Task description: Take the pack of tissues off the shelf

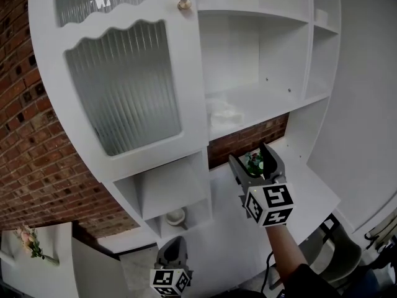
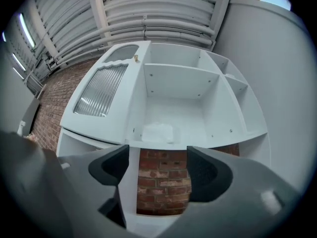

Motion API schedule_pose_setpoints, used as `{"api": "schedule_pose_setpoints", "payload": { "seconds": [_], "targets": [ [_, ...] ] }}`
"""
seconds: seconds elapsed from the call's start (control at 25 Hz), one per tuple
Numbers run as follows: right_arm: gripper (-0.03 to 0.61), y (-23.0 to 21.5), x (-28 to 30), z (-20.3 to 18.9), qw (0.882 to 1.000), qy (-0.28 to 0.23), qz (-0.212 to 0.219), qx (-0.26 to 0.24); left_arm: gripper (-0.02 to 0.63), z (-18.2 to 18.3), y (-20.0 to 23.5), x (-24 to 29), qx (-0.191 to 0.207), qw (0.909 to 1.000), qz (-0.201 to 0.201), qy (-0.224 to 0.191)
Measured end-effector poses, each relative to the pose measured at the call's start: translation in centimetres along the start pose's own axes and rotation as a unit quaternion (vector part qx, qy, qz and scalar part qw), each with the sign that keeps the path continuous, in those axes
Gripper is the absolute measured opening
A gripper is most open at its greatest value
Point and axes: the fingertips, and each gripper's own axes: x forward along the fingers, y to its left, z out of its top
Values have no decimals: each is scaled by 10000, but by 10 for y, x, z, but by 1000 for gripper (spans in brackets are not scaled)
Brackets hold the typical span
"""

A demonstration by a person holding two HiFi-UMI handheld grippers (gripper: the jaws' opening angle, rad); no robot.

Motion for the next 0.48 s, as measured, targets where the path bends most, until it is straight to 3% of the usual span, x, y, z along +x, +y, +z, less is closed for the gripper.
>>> {"api": "schedule_pose_setpoints", "payload": {
  "seconds": [0.2, 0.48],
  "targets": [
    [374, -4, 22, 23, 9995, -216, -132, 190, 12, 0, 1, 3, -24, 10000, 27, 10],
    [434, 3, 57, 36, 9999, -87, -52, 136, 12, 8, 4, 4, -11, 9999, 127, 43]
  ]
}}
